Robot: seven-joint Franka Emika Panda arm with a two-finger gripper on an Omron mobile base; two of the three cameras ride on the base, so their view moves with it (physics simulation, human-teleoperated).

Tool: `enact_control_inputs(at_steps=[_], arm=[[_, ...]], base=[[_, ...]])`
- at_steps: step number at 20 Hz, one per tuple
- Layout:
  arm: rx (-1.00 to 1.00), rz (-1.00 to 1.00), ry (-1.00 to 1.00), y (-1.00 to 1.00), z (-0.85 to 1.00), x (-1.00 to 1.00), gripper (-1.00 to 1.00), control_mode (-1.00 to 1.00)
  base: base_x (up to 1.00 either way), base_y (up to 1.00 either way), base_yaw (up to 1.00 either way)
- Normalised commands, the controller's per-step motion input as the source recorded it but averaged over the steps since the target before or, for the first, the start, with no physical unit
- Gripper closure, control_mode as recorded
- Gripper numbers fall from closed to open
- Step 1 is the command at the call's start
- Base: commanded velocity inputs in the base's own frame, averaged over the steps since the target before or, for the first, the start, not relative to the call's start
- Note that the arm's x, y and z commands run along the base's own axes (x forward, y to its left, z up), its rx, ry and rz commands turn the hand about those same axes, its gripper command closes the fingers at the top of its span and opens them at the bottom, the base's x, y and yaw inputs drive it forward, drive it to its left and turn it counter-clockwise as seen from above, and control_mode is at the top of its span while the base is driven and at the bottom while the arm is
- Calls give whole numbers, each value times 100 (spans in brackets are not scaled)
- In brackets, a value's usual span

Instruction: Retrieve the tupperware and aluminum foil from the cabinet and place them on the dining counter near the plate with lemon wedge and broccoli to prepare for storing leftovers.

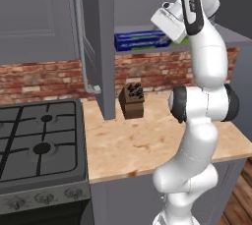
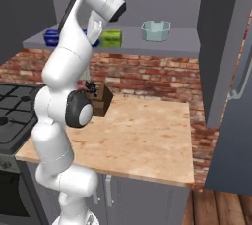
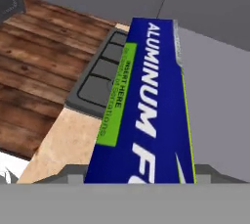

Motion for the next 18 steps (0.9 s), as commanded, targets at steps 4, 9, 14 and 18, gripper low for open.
enact_control_inputs(at_steps=[4, 9, 14, 18], arm=[[3, -15, -56, 1, -6, -100, 100, -100], [7, -17, -47, 0, -4, -100, 100, -100], [7, -18, -31, 0, 0, -100, 100, -100], [3, -14, -18, 0, 0, -100, 100, -100]], base=[[0, 0, 0], [0, 0, 0], [0, 0, 0], [0, 0, 0]])
